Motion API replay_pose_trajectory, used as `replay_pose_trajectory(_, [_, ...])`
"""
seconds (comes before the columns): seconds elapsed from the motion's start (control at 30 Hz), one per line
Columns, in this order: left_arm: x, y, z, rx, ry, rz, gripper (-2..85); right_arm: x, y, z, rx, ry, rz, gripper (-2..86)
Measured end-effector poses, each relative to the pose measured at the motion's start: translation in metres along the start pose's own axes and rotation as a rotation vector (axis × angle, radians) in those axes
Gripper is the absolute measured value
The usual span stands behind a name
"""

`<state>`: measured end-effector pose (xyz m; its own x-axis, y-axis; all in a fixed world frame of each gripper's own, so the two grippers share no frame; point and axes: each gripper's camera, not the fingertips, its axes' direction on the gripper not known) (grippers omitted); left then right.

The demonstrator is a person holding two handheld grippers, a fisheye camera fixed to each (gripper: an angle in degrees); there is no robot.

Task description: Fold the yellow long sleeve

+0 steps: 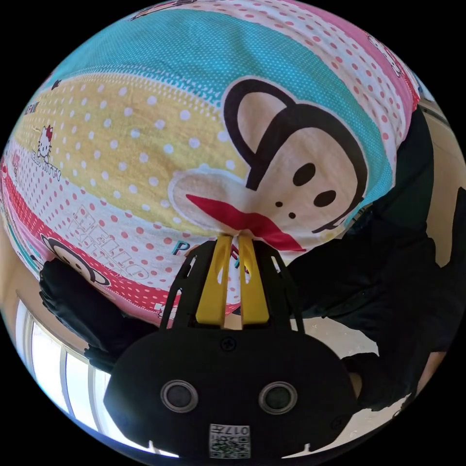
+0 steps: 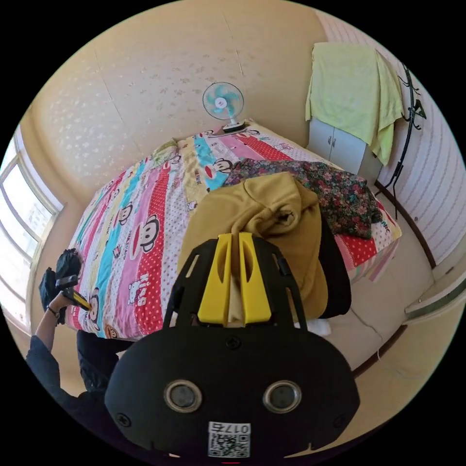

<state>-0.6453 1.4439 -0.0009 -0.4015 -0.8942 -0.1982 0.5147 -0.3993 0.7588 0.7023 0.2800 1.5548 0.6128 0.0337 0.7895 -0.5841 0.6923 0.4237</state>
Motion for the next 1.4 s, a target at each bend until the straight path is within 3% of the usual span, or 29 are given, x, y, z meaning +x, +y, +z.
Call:
replay_pose_trajectory(0.13, [-0.005, 0.007, 0.001, 0.018, 0.030, -0.035, 1.0, -0.064, -0.026, -0.015, 0.073, -0.492, -0.148, 3.2])
replay_pose_trajectory(0.3, [-0.002, 0.014, 0.002, 0.008, 0.014, -0.067, 0.9, -0.204, -0.017, 0.009, 0.055, -0.634, -0.359, 3.1])
replay_pose_trajectory(0.43, [-0.005, 0.034, 0.003, 0.070, 0.044, -0.121, 0.8, -0.309, 0.054, 0.042, -0.014, -1.042, -0.509, 3.5])
replay_pose_trajectory(0.5, [-0.011, 0.047, 0.004, 0.116, 0.085, -0.150, 0.8, -0.353, 0.102, 0.061, -0.131, -1.093, -0.643, 3.8])
replay_pose_trajectory(0.57, [-0.016, 0.061, 0.007, 0.171, 0.129, -0.174, 0.7, -0.390, 0.151, 0.082, -0.260, -0.982, -0.805, 4.2])
replay_pose_trajectory(0.63, [-0.023, 0.076, 0.011, 0.219, 0.187, -0.209, 0.6, -0.408, 0.191, 0.095, -0.272, -0.785, -0.930, 4.9])
replay_pose_trajectory(0.77, [-0.019, 0.089, 0.010, 0.230, 0.171, -0.202, 0.5, -0.390, 0.174, 0.096, -0.102, -0.580, -0.813, 7.7])
replay_pose_trajectory(0.83, [-0.018, 0.095, 0.009, 0.214, 0.167, -0.205, 0.5, -0.375, 0.152, 0.120, -0.073, -0.342, -0.702, 10.7])
replay_pose_trajectory(0.87, [-0.018, 0.097, 0.009, 0.211, 0.169, -0.206, 0.5, -0.372, 0.148, 0.132, -0.094, -0.273, -0.686, 10.9])
replay_pose_trajectory(0.93, [-0.017, 0.107, 0.009, 0.214, 0.173, -0.211, 0.5, -0.358, 0.149, 0.210, -0.383, -0.012, -0.685, 10.2])
replay_pose_trajectory(1.0, [-0.017, 0.118, 0.010, 0.236, 0.181, -0.228, 0.4, -0.338, 0.156, 0.211, -0.317, -0.138, -0.603, 7.3])
replay_pose_trajectory(1.17, [-0.021, 0.173, 0.022, 0.447, 0.280, -0.361, 0.3, -0.321, 0.189, 0.179, -0.466, -0.229, -0.638, 4.2])
replay_pose_trajectory(1.27, [-0.038, 0.226, 0.055, 0.698, 0.571, -0.500, 0.0, -0.311, 0.238, 0.151, -0.564, -0.322, -0.731, 3.9])
replay_pose_trajectory(1.33, [-0.048, 0.260, 0.087, 0.872, 0.849, -0.559, 0.1, -0.299, 0.284, 0.147, -0.782, -0.535, -0.734, 3.9])
replay_pose_trajectory(1.4, [-0.050, 0.278, 0.102, 0.911, 1.020, -0.586, 1.2, -0.288, 0.316, 0.145, -0.884, -0.621, -0.685, 3.9])
